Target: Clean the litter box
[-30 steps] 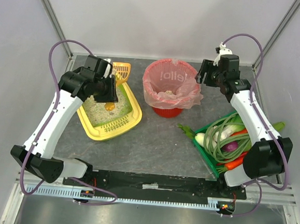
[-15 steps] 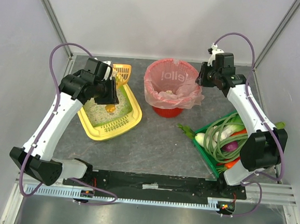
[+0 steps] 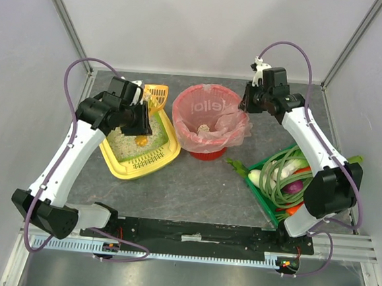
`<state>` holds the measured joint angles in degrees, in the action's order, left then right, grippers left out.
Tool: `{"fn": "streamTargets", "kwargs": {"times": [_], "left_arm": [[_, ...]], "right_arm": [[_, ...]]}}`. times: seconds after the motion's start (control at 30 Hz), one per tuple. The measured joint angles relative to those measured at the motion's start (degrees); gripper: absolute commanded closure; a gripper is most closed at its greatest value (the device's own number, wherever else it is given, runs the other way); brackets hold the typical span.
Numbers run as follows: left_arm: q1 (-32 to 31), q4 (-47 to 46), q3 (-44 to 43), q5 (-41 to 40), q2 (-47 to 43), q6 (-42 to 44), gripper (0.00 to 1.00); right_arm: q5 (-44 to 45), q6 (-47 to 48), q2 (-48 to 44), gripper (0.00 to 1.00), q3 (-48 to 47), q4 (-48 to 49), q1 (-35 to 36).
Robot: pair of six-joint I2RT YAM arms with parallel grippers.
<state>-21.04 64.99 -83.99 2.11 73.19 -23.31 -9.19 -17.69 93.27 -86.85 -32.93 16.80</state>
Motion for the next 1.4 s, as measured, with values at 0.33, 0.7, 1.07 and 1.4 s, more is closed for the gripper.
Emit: {"fn": "streamTargets", "kwargs": {"times": [0.33, 0.7, 1.07, 1.4], "left_arm": [[-2.0, 0.0, -2.0, -1.7, 0.0, 0.7, 0.98], [-8.2, 0.9, -10.4, -6.7, 5.0, 2.5, 0.98], [-12.1, 3.0, -17.4, -9.7, 12.5, 5.7, 0.98], [-17.9, 10.4, -30.0, -15.9, 20.3, 7.4, 0.98]], "right_arm": [[0.2, 0.0, 1.5, 0.75, -1.7, -0.5, 2.5], [2.4, -2.8, 1.5, 0.32, -1.6, -0.7, 3.3], [11.0, -6.2, -6.9, 0.25, 0.7, 2.7, 3.4], [23.4, -6.3, -18.2, 0.24, 4.6, 6.4, 3.3]]}}
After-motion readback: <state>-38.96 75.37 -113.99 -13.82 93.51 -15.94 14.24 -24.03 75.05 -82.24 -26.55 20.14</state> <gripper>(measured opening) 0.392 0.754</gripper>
